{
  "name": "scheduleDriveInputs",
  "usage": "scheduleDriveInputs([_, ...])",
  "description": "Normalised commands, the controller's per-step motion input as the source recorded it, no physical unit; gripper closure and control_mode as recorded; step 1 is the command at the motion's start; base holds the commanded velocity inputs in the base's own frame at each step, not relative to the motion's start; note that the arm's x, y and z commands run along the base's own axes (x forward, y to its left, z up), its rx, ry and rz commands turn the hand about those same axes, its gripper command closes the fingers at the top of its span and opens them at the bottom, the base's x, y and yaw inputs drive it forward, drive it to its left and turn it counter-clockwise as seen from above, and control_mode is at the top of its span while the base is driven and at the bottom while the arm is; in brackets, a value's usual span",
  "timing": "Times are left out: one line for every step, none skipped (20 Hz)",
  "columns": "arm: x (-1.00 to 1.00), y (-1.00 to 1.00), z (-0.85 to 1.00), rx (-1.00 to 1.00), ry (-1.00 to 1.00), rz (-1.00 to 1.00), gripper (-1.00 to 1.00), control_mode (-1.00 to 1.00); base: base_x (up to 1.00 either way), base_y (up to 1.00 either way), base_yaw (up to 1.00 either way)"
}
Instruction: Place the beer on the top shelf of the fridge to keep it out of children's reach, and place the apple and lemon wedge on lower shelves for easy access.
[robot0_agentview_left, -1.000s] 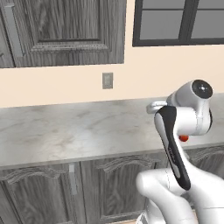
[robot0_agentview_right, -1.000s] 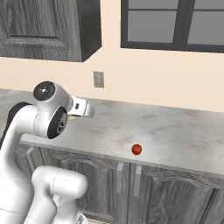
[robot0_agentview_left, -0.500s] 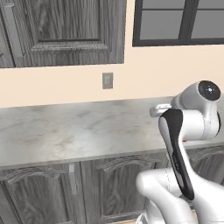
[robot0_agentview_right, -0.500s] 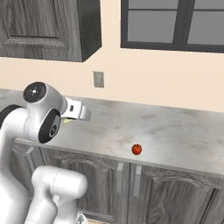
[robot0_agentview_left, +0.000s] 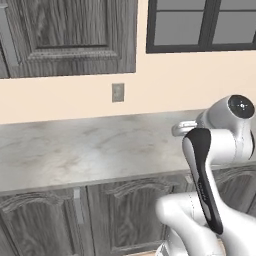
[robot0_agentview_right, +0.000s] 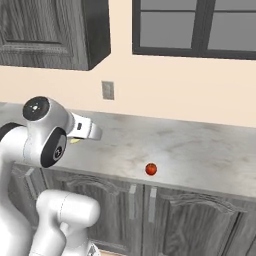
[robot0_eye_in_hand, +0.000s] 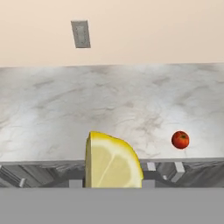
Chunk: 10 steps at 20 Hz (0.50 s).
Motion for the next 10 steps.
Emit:
scheduleDriveInputs([0.0,0.0,0.0,0.0,0.0,0.0,1.0,1.0,-0.12,-0.54,-0.13])
scheduleDriveInputs([0.0,0.0,0.0,0.0,0.0,0.0,1.0,1.0,-0.14,-0.59,-0.14])
scheduleDriveInputs([0.0,0.0,0.0,0.0,0.0,0.0,1.0,1.0,-0.21,-0.63,-0.14])
scheduleDriveInputs([0.0,0.0,0.0,0.0,0.0,0.0,1.0,1.0,-0.26,-0.72,-0.16])
scheduleDriveInputs([0.0,0.0,0.0,0.0,0.0,0.0,1.0,1.0,-0.32,-0.75,-0.17])
scheduleDriveInputs([0.0,0.0,0.0,0.0,0.0,0.0,1.0,1.0,-0.38,-0.76,-0.17])
scheduleDriveInputs([0.0,0.0,0.0,0.0,0.0,0.0,1.0,1.0,-0.45,-0.81,-0.18])
scheduleDriveInputs([0.0,0.0,0.0,0.0,0.0,0.0,1.0,1.0,-0.49,-0.81,-0.15])
scheduleDriveInputs([0.0,0.0,0.0,0.0,0.0,0.0,1.0,1.0,-0.51,-0.79,-0.11])
scheduleDriveInputs([0.0,0.0,0.0,0.0,0.0,0.0,1.0,1.0,-0.58,-0.7,-0.06])
